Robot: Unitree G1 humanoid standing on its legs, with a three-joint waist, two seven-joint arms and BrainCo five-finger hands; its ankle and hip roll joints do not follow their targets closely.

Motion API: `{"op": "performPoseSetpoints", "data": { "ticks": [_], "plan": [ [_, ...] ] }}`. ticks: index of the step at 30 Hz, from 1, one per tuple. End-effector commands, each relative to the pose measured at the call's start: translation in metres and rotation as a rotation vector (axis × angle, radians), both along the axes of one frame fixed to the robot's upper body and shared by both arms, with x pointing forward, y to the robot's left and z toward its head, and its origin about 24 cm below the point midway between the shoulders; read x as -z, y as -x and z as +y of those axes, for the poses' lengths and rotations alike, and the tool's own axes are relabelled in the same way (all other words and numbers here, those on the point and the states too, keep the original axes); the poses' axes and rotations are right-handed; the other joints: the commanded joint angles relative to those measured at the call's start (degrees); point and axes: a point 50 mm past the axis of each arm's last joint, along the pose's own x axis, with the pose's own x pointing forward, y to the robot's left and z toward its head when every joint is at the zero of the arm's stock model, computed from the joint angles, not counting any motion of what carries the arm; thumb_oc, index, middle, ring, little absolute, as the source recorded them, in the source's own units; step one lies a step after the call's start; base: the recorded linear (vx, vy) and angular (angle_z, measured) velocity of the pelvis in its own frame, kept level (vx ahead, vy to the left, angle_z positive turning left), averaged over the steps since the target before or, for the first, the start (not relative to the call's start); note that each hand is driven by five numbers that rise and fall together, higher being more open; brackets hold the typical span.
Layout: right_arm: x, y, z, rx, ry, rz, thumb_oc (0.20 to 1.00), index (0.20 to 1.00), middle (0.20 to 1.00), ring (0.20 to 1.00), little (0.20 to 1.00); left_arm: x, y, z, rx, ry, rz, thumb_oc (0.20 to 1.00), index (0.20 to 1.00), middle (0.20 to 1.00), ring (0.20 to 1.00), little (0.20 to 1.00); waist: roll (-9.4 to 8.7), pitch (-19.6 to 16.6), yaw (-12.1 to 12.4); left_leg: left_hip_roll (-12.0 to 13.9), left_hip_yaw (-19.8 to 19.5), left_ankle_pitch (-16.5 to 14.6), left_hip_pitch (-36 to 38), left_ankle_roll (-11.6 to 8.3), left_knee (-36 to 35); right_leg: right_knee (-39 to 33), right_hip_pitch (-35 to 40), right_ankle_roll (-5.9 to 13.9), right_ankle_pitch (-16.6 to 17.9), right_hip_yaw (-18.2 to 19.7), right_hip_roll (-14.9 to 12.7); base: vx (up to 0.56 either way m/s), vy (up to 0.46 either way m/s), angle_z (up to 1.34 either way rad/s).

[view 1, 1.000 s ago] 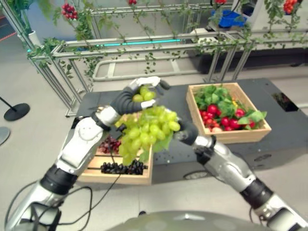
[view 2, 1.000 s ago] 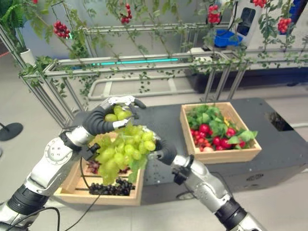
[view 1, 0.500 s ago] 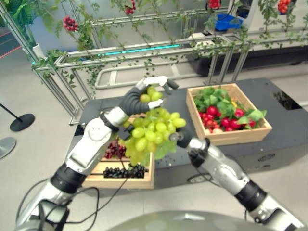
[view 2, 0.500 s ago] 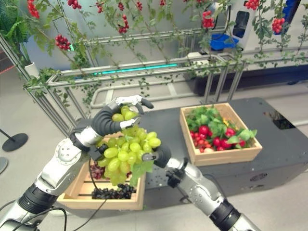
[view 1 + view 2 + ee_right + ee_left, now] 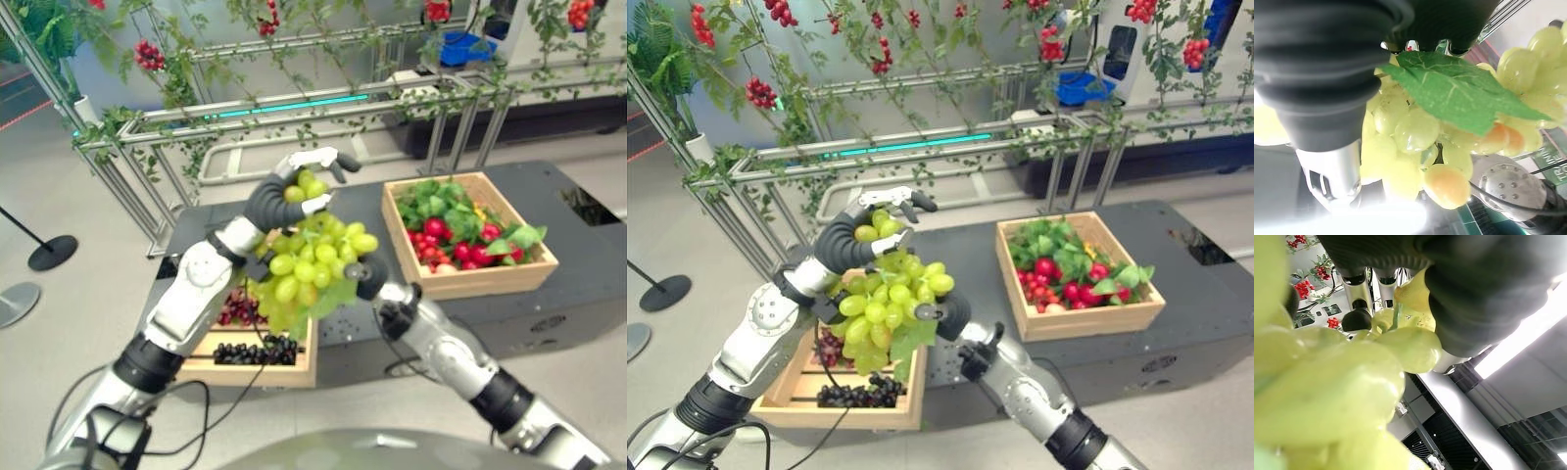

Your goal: Pick up the fruits from the basket on one side to the basket on the other side

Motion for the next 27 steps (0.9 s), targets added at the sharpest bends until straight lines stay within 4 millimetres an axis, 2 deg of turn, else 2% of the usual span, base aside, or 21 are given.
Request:
{"op": "performPoseSetpoints", "data": {
  "ticks": [1, 2, 3, 4, 27],
  "plan": [
    [-0.048, 0.003, 0.032, -0.109, -0.207, -0.149, 1.0, 1.0, 1.0, 1.0, 1.0, -0.023, -0.01, -0.002, -0.021, 0.04, -0.114, 0.2, 0.2, 0.2, 0.2, 0.2, -3.21, 0.18, -1.39, -4.45, 2.38, -7.22, 2.55, 2.15, 1.86, -1.61, 1.57, 2.21, -1.43, -0.27, 1.1, 0.0, 0.0, 0.0],
    [-0.048, 0.003, 0.032, -0.109, -0.207, -0.149, 0.824, 0.824, 0.824, 0.824, 0.824, -0.023, -0.01, -0.002, -0.022, 0.04, -0.114, 0.2, 0.2, 0.2, 0.2, 0.2, -3.21, 0.19, -1.4, -4.45, 2.37, -7.22, 2.55, 2.16, 1.86, -1.61, 1.58, 2.21, -1.43, -0.28, 1.1, 0.0, 0.0, 0.0],
    [-0.049, 0.003, 0.032, -0.106, -0.212, -0.151, 0.467, 0.467, 0.467, 0.467, 0.467, -0.023, -0.01, -0.002, -0.022, 0.044, -0.113, 0.2, 0.2, 0.2, 0.2, 0.2, -3.21, 0.19, -1.39, -4.44, 2.37, -7.21, 2.54, 2.15, 1.87, -1.65, 1.6, 2.21, -1.39, -0.29, 1.09, 0.0, 0.0, 0.0],
    [-0.05, 0.002, 0.032, -0.103, -0.219, -0.152, 0.2, 0.2, 0.2, 0.2, 0.2, -0.023, -0.01, -0.002, -0.025, 0.045, -0.114, 0.2, 0.2, 0.2, 0.2, 0.2, -3.2, 0.15, -1.39, -4.42, 2.36, -7.21, 2.51, 2.16, 1.87, -1.76, 1.65, 2.22, -1.34, -0.26, 1.1, 0.0, 0.0, 0.0],
    [-0.058, 0.002, 0.032, -0.107, -0.284, -0.15, 0.2, 0.2, 0.2, 0.2, 0.2, -0.021, -0.011, -0.001, -0.06, 0.073, -0.113, 0.2, 0.2, 0.2, 0.2, 0.2, -3.33, 0.16, -1.6, -4.41, 2.64, -7.38, 2.69, 2.28, 1.8, -1.89, 1.54, 2.35, -1.21, 0.14, 1.19, 0.0, 0.0, 0.0]
  ]
}}
